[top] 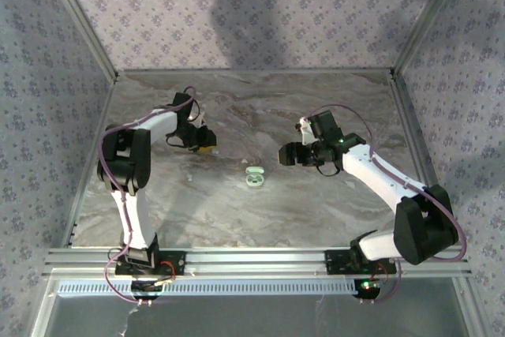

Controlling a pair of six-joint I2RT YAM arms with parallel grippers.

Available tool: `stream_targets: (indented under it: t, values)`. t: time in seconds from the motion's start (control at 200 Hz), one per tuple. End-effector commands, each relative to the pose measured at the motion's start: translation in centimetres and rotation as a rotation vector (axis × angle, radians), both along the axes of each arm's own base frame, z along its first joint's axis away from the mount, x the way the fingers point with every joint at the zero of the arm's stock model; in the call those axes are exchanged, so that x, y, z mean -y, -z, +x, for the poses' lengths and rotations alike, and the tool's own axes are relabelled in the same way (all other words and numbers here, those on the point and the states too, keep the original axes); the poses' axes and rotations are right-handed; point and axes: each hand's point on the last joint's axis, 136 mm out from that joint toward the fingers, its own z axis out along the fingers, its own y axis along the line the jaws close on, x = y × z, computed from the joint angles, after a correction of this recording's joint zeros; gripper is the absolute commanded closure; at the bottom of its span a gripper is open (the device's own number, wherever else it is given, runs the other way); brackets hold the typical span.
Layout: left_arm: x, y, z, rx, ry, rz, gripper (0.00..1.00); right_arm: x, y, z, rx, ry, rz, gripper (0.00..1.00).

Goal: Insert the wireless bluetooth earbuds into the charging case

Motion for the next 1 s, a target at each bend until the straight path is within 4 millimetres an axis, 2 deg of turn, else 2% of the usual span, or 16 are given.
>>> stream_targets:
  t: [0.0,0.375,0.67,0.994]
  values:
    - [0.1,0.4,-0.2,-0.025,0.009,-0.015,0.69,-0.1,0.1,-0.1,0.001,-0.019,-0.013,0.28]
    - [0.6,1.1,-0.3,-0.046,0.011,-0.035,0.72,-0.1,0.2,-0.2,-0.002,-0.016,-0.013,0.28]
    - [1.8,0.6,-0.6,-0.039,0.022,-0.054,0.72,-0.2,0.4,-0.1,-0.005,-0.018,-0.013,0.28]
    - [1.9,0.5,-0.3,-0.043,0.003,-0.05,0.64,-0.2,0.4,-0.1,-0.002,-0.02,-0.013,0.28]
